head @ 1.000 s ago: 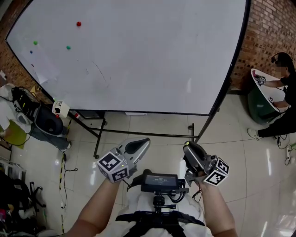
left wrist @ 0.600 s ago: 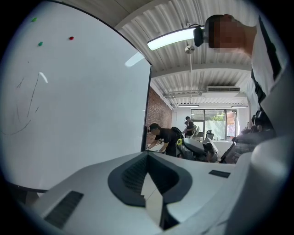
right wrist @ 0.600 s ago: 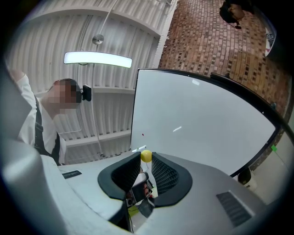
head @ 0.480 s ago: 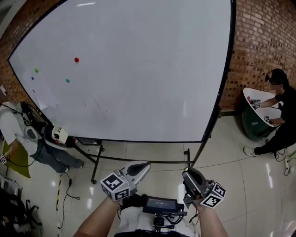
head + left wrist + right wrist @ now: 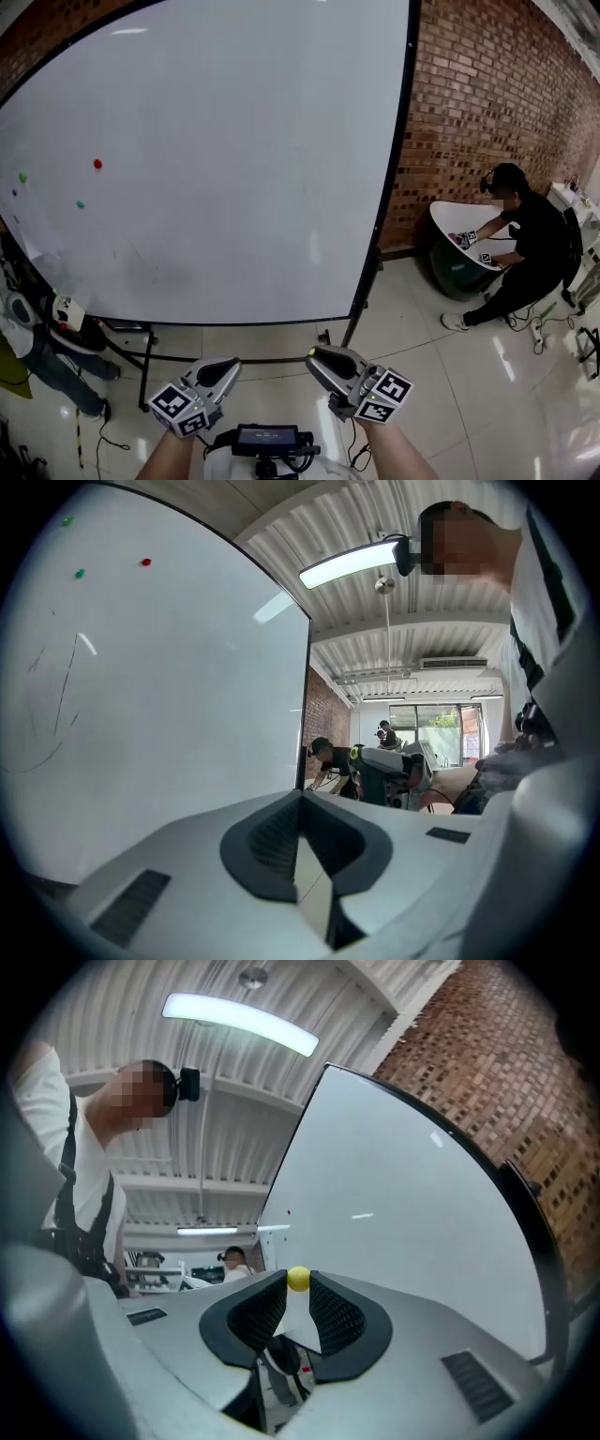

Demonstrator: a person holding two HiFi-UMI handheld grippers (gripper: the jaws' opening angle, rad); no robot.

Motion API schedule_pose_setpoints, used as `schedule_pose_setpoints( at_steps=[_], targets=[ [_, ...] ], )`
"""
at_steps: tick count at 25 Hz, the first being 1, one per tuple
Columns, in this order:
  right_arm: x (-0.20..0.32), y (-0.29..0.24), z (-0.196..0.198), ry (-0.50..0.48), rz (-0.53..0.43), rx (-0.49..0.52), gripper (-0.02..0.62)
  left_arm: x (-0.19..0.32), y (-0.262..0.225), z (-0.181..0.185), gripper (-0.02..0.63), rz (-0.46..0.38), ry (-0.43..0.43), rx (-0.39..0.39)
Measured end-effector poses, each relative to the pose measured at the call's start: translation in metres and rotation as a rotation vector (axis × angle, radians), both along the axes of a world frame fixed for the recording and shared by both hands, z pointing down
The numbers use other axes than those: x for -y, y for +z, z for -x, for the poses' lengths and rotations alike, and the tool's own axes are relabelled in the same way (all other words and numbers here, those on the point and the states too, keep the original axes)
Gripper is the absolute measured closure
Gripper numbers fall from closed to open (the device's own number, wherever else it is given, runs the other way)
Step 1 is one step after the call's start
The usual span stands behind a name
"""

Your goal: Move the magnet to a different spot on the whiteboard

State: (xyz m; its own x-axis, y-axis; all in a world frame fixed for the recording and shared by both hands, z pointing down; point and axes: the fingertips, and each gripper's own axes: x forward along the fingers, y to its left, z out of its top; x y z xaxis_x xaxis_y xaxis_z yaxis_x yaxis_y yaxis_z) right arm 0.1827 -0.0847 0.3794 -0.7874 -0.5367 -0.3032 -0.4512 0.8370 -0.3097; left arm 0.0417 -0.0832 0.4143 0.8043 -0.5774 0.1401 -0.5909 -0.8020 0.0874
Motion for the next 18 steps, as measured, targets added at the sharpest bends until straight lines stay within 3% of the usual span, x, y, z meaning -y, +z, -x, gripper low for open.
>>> schedule_pose_setpoints(
  at_steps=[6, 13, 18],
  targets=[
    [0.045, -0.014, 0.034, 0.058, -0.039, -0.121, 0.506, 0.023, 0.001, 0.039, 0.572, 0.016, -0.013, -0.021],
    [0.114, -0.038, 0.052, 0.263, -0.020, -0.242, 0.506, 0.048, 0.000, 0.089, 0.571, 0.017, -0.015, -0.046],
    [0.149, -0.065, 0.079, 0.315, -0.112, -0.404, 0.506, 0.064, -0.003, 0.120, 0.571, 0.005, 0.000, -0.057]
  ],
)
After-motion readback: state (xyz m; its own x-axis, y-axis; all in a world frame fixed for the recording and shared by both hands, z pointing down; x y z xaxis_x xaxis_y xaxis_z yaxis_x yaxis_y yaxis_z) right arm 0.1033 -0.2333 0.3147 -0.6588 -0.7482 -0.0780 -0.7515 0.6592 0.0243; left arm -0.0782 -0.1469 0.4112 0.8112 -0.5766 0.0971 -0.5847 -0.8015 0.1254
